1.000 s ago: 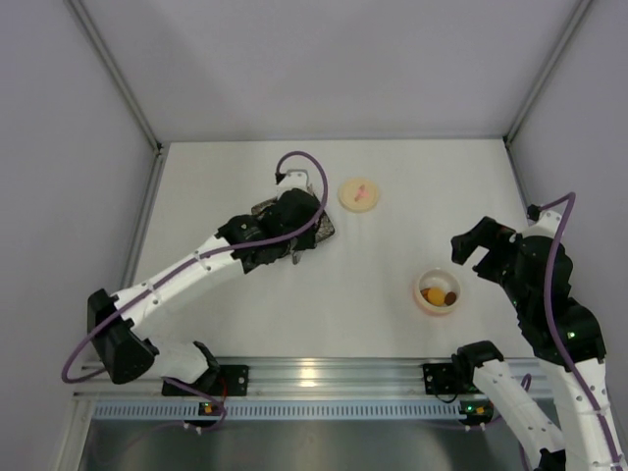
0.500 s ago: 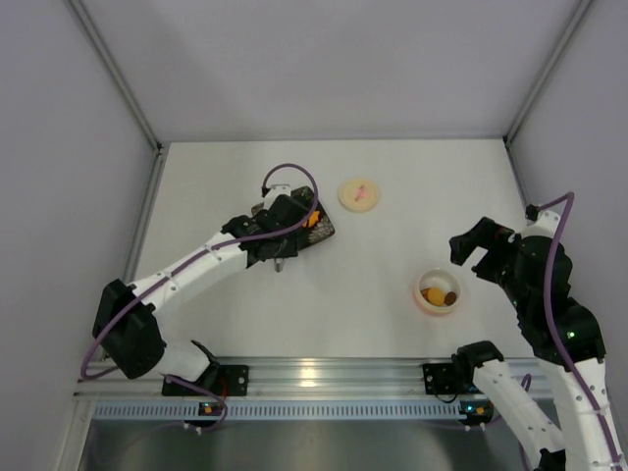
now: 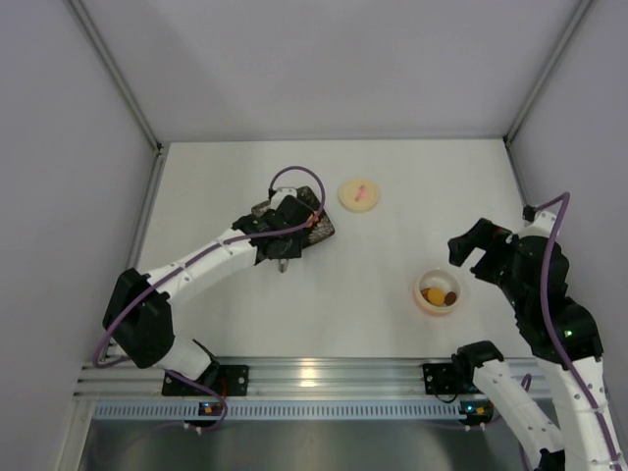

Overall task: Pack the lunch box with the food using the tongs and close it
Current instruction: Pick up the fake food from the plate.

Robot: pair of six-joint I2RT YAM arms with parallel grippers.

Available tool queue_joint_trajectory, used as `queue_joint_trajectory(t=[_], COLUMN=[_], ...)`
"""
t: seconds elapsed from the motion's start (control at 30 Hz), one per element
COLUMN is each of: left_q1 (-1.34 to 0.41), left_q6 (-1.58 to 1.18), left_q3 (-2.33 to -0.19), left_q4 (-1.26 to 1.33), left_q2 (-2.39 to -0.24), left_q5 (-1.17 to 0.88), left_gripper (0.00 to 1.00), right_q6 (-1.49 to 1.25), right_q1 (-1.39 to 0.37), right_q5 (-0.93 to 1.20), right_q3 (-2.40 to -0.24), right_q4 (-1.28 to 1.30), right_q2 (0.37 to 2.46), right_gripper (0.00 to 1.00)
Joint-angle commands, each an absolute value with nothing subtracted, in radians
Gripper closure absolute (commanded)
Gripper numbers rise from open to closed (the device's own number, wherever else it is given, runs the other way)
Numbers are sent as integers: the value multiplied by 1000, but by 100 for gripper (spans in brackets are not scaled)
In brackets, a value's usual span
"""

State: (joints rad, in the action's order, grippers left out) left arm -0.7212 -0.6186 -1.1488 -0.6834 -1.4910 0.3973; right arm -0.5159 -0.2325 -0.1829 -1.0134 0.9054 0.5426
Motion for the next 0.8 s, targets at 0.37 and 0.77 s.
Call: queue_joint_trajectory(t=[0.37, 0.77], left_q1=[-715, -716], left_q6=[-611, -609], left_q3=[-1141, -1161], left_q4=[-637, -686], left_q2=[-1505, -1437], left_q5=[428, 420], left_gripper=[62, 76], right_q6=[-502, -503], right_q1=[-218, -218], right_q5=[-187, -186], right_q3=[-996, -997], right_q4=[896, 899], right_q2=[518, 514], right_gripper=[1, 0])
